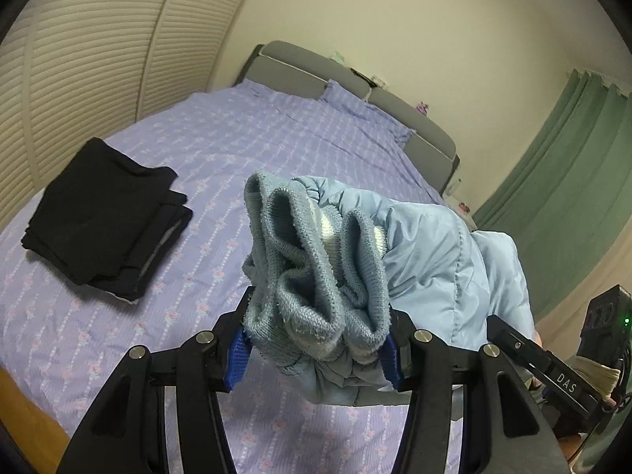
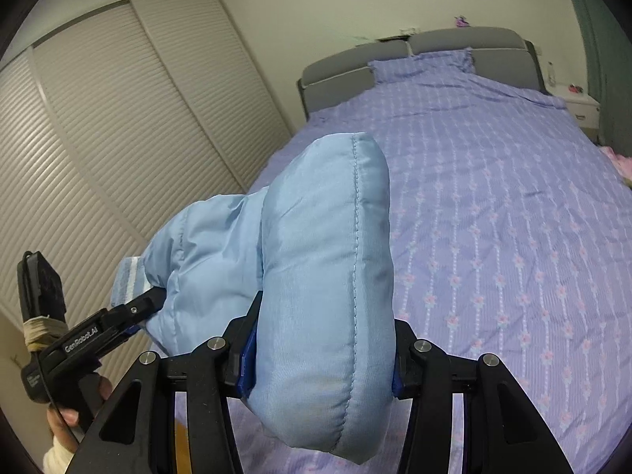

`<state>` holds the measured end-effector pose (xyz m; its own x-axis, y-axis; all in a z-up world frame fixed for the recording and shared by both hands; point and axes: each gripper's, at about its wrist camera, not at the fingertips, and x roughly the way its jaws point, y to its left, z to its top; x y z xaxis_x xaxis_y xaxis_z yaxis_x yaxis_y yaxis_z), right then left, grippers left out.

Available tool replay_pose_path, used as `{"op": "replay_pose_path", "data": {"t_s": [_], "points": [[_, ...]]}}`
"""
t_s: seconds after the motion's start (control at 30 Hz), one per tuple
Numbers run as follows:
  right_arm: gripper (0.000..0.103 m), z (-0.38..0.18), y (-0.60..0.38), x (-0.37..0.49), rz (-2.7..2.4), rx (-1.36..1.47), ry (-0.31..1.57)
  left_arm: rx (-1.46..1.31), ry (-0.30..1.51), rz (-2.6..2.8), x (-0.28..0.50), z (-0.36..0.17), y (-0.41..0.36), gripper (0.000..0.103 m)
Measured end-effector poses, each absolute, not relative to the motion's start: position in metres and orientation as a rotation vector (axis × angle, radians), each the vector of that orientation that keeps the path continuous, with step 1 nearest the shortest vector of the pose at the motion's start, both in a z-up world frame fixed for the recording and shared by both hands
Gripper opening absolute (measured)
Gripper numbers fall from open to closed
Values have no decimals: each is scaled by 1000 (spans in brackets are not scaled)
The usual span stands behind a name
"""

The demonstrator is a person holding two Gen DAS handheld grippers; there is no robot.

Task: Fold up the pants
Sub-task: 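Carry the bundle with both grippers and lower it onto the black clothes stack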

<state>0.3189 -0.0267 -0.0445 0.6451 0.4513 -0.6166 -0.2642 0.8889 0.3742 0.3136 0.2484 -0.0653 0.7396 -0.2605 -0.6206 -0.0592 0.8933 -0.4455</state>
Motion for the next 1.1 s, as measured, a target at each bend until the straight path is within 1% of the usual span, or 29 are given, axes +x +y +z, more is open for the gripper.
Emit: {"op": "replay_pose_path", "data": {"t_s": [0.17,0.33,0.77,0.97,1.1], "points": [[50,-46,7,328,432,252,763,-464,726,-103,314,-67,287,53],[50,-55,52,332,416,270,786,-457,760,-112,322,-72,334,53],[50,-76,191,355,377,290,839,-433,819,-136,363,-87,478,53],[50,-87,254,393,407,260,854,-457,826,-118,388,-100,536,53],[50,-104,291,427,457,253,893,-460,843,-101,413,-120,582,53]]}}
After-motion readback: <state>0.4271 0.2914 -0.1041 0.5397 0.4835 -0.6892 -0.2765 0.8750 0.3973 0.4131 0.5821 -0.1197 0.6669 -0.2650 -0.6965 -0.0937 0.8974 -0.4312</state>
